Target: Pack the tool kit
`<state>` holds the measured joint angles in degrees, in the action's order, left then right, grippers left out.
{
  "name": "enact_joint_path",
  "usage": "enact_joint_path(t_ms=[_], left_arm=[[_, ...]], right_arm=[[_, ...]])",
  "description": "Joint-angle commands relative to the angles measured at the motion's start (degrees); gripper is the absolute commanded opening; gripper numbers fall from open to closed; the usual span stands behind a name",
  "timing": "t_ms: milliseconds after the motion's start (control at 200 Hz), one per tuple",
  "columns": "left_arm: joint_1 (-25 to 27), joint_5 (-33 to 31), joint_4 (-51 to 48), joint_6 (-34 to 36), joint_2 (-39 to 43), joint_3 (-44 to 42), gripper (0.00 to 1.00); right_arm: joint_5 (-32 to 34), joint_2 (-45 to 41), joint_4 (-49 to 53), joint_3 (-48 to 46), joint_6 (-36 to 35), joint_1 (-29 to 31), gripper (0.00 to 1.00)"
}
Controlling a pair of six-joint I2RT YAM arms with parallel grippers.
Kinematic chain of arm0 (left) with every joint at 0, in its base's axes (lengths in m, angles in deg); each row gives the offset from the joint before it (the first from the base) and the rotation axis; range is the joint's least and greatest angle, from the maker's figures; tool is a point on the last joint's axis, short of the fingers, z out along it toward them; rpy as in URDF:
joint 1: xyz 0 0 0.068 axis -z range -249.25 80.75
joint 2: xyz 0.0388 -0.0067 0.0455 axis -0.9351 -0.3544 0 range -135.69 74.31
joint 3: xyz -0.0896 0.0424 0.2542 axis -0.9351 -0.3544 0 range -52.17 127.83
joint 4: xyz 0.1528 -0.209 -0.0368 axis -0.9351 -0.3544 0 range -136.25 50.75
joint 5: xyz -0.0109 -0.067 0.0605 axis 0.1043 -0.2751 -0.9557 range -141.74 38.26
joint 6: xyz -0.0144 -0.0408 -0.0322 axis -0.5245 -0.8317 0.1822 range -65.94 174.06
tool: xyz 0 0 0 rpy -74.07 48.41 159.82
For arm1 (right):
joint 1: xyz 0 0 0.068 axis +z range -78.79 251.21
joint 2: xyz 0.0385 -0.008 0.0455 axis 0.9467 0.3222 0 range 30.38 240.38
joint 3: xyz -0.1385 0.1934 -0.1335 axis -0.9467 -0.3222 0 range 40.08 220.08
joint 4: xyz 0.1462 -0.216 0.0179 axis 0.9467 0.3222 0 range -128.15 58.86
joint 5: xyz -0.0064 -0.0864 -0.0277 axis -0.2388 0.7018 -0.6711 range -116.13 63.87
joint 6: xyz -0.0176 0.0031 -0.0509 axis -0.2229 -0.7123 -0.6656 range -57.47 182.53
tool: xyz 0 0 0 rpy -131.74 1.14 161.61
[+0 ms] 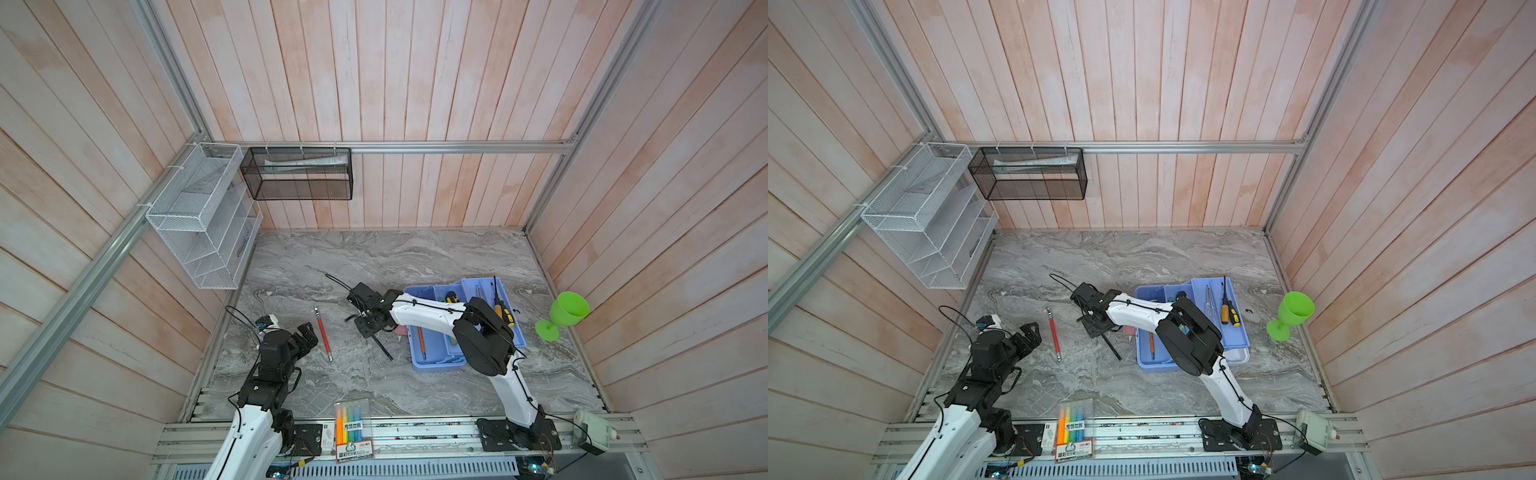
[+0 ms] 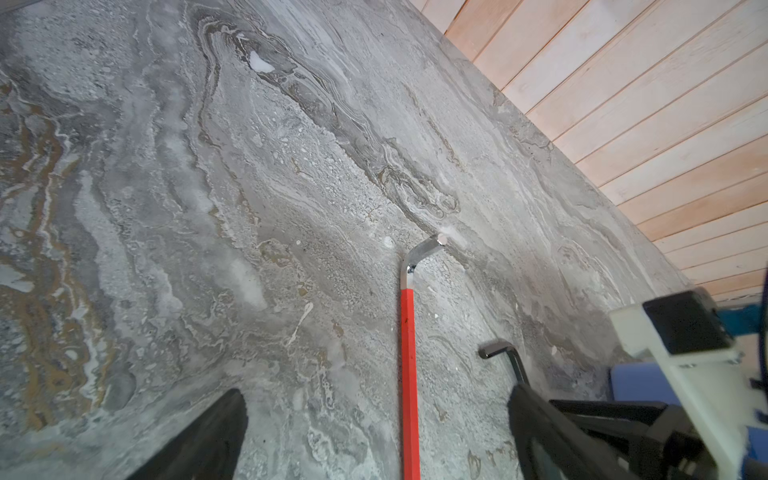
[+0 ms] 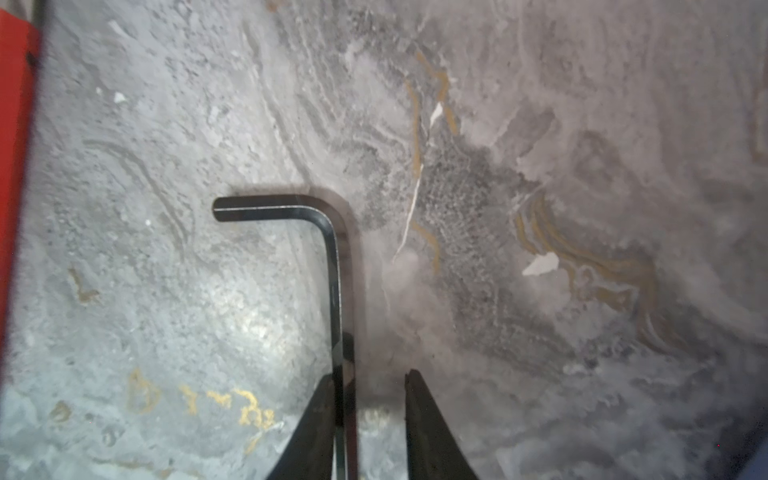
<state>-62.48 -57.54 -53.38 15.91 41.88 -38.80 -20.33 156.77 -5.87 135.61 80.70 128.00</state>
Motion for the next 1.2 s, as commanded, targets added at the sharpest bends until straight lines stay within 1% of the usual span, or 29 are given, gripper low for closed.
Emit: enact_joint_path(t_ms=[0, 115, 270, 475, 860, 990, 1130, 1191], left_arm=[[0.2, 0.4, 0.3, 0.4, 0.2, -0.5, 1.00], [0.2, 0.4, 0.3, 0.4, 0.2, -0.4, 1.00], [0.2, 0.3, 0.4, 0.4, 0.1, -0.5, 1.00], [0.2, 0.4, 0.5, 0.4, -0.1, -0.4, 1.00], [0.2, 0.4, 0.3, 0.4, 0.2, -0.4, 1.00], [0.2, 0.4, 0.2, 0.4, 0.3, -0.4, 1.00], [0.2, 0.3, 0.2, 0.4, 0.4, -0.4, 1.00], [0.2, 0.3, 0.2, 0.4, 0.4, -0.4, 1.00]], right_arm=[[-1.2, 2.6, 2.1, 3.4, -2.3, -0.3, 0.29], [-1.9, 2.8, 2.8, 5.1, -3.0, -0.3, 0.29], [-2.8, 0.6, 0.1, 3.4, -3.7, -0.4, 0.30], [-2.2, 5.1, 3.2, 8.2, -5.6, -0.5, 0.31], [-3.4, 7.6, 2.5, 8.9, -5.9, -0.5, 0.30], [-3.8, 8.6, 2.4, 8.9, -5.7, -0.5, 0.26], [-3.9, 9.1, 2.2, 8.5, -5.1, -0.5, 0.10], [-3.9, 8.9, 1.9, 8.1, -4.9, -0.5, 0.07]])
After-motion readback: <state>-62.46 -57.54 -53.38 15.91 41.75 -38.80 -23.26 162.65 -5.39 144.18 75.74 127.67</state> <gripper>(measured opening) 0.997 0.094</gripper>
